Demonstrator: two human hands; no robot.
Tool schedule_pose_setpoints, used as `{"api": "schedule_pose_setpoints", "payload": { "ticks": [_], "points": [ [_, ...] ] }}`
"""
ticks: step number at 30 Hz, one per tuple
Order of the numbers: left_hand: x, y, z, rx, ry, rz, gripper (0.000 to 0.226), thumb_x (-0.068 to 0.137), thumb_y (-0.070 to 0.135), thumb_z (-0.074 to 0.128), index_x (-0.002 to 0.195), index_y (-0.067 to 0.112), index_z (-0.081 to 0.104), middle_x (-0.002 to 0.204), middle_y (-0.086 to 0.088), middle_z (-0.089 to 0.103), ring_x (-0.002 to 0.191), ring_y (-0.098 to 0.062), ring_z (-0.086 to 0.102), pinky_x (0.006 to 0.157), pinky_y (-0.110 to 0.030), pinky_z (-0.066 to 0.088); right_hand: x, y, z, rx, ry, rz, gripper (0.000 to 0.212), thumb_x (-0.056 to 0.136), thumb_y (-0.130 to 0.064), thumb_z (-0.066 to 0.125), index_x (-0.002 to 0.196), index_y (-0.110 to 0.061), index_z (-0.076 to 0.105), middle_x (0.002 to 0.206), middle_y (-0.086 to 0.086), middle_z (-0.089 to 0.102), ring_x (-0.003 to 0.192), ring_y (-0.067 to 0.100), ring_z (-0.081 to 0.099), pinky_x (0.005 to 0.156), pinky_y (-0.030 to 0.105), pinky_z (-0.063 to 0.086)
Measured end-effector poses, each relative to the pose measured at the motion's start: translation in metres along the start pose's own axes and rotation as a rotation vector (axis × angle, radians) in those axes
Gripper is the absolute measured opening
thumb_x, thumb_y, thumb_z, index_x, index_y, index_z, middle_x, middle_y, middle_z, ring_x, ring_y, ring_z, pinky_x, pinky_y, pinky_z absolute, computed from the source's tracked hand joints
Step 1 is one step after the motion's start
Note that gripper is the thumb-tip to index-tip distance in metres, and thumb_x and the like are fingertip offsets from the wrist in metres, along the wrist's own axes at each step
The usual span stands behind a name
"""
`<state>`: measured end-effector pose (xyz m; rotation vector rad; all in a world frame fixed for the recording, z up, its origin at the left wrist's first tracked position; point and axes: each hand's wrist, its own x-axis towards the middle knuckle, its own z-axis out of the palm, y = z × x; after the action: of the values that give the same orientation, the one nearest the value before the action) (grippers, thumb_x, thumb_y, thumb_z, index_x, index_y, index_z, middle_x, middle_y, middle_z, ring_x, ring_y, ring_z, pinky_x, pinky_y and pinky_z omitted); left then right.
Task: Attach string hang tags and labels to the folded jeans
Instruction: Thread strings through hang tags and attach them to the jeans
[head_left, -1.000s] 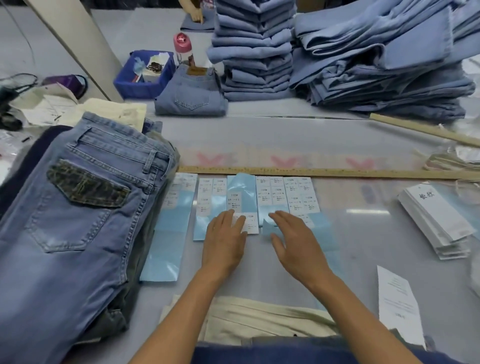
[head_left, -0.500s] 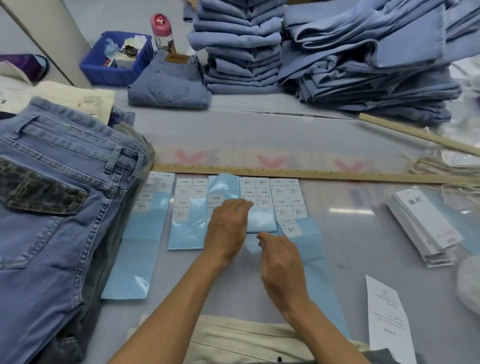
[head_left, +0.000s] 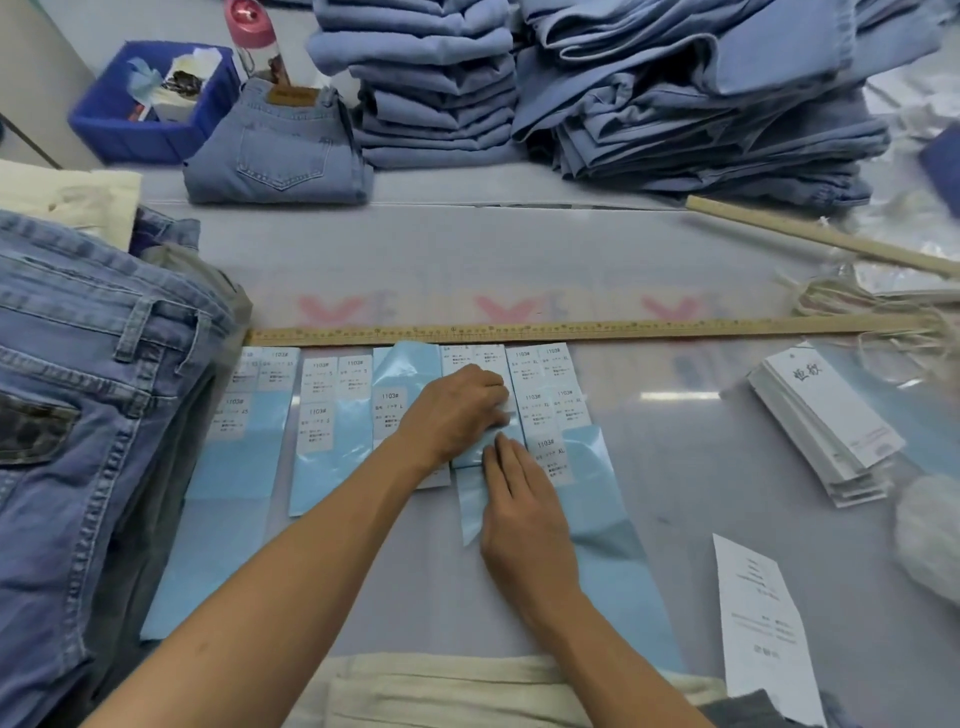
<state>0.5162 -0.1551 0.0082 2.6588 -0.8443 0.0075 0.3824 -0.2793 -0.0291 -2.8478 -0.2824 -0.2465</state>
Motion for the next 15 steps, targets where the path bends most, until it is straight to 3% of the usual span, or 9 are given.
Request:
{"api": "schedule_pose_setpoints", "payload": {
  "ticks": [3,8,15],
  "points": [
    [0.001,-0.002,0.0,-0.006,0.012,0.014,0.022,0.098,0.034,0.063,0.091,0.014,0.068,0.096,0.004,0.066,0.097,-0.017,0.056,0.07,-0.032,0.049,-0.001,-0.001,0.001,0.003,0.003,0.016,0.062,0.08,0.0,0.062,0.142,-0.001,0.054,0.149,0.018,0.051,0.139,0.031,0.047,0.114,0.043,0.042],
    [0.004,0.0,-0.005,-0.035,0.0,-0.023,0.02,0.097,0.036,0.063,0.097,0.02,0.074,0.105,0.008,0.069,0.1,-0.016,0.06,0.073,-0.037,0.055,0.0,-0.003,-0.003,0.004,0.007,0.026,0.055,0.087,-0.006,0.042,0.141,-0.001,0.055,0.147,0.017,0.053,0.138,0.031,0.049,0.115,0.041,0.041],
    [0.015,0.001,-0.013,-0.019,-0.071,-0.064,0.015,0.095,0.039,0.065,0.101,0.028,0.074,0.115,0.013,0.066,0.107,-0.011,0.059,0.07,-0.027,0.043,0.0,-0.003,-0.003,0.007,0.006,0.043,0.057,0.088,-0.005,0.055,0.145,-0.003,0.051,0.15,0.014,0.051,0.14,0.029,0.046,0.118,0.039,0.035]
  ]
}}
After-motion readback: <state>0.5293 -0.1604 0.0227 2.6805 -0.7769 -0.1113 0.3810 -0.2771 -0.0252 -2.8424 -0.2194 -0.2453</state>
